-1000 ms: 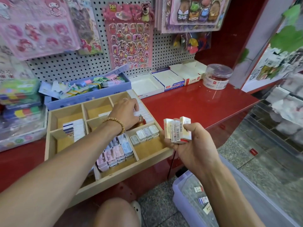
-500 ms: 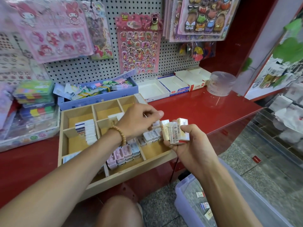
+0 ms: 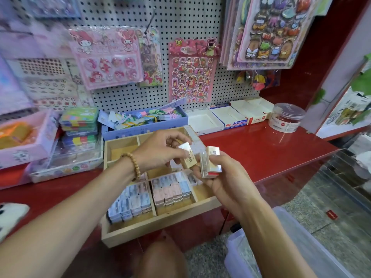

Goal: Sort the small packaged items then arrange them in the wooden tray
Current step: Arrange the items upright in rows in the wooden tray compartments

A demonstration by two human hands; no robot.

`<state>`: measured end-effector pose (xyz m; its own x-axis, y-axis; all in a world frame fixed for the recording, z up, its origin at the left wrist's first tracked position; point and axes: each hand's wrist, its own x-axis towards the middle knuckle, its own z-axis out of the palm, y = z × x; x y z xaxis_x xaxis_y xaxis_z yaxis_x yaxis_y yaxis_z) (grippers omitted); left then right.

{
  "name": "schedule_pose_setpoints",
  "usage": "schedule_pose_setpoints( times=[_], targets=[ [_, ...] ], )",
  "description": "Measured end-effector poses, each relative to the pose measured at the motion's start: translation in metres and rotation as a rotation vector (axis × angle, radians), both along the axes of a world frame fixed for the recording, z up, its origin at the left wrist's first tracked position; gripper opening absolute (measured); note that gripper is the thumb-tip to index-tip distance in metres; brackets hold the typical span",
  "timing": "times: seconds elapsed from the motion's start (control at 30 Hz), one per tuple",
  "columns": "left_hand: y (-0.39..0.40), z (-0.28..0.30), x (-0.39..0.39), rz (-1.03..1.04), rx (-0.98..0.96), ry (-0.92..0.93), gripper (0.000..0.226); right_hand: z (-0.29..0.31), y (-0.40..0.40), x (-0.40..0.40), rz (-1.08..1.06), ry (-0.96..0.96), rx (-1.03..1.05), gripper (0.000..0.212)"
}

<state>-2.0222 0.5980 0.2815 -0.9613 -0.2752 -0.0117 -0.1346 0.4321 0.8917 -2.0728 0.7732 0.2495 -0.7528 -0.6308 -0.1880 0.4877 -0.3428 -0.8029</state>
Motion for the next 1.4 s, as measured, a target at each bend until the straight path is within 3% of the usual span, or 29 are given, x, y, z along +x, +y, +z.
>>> schedule_pose_setpoints(
  times=[0.07,0.2,0.4,0.7,0.9,1.0,1.07,1.17,1.23,1.4],
  targets=[
    [-0.015,0.002,0.001,0.036,-0.091,-0.001,0.021,-0.003,-0.002,-0.002,-0.045,-0.003,0.054,0.019],
    [-0.045,-0.005,-0.004,0.058,-0.543,-0.095,0.021,-0.009,-0.001,-0.004,-0.066,-0.01,0.1,0.016],
    [-0.065,-0.034,-0.029,0.052,-0.823,-0.215,0.019,-0.013,-0.001,-0.009,-0.028,0.081,0.134,0.017],
    [-0.068,-0.05,-0.037,-0.003,-0.963,-0.2,0.025,-0.021,-0.001,-0.014,0.001,0.121,0.124,0.022],
    [-0.068,-0.054,-0.036,-0.003,-0.969,-0.195,0.029,-0.023,-0.001,-0.009,0.009,0.162,0.142,0.054],
    [-0.068,-0.045,-0.033,-0.007,-0.969,-0.248,0.028,-0.024,0.0,-0.008,0.002,0.172,0.152,0.051],
    [-0.063,-0.035,-0.028,0.046,-0.905,-0.139,0.02,-0.023,0.0,-0.006,0.003,0.179,0.171,0.044],
    [-0.035,-0.014,-0.013,0.099,-0.422,0.065,0.012,-0.019,-0.005,-0.001,-0.001,0.19,0.219,0.044],
    [-0.014,-0.003,-0.004,0.007,-0.13,0.051,0.013,-0.016,-0.01,0.003,-0.002,0.204,0.246,0.047],
    [-0.002,0.005,0.008,-0.132,0.068,-0.014,0.011,-0.012,-0.018,0.012,0.02,0.218,0.223,0.055]
  ],
)
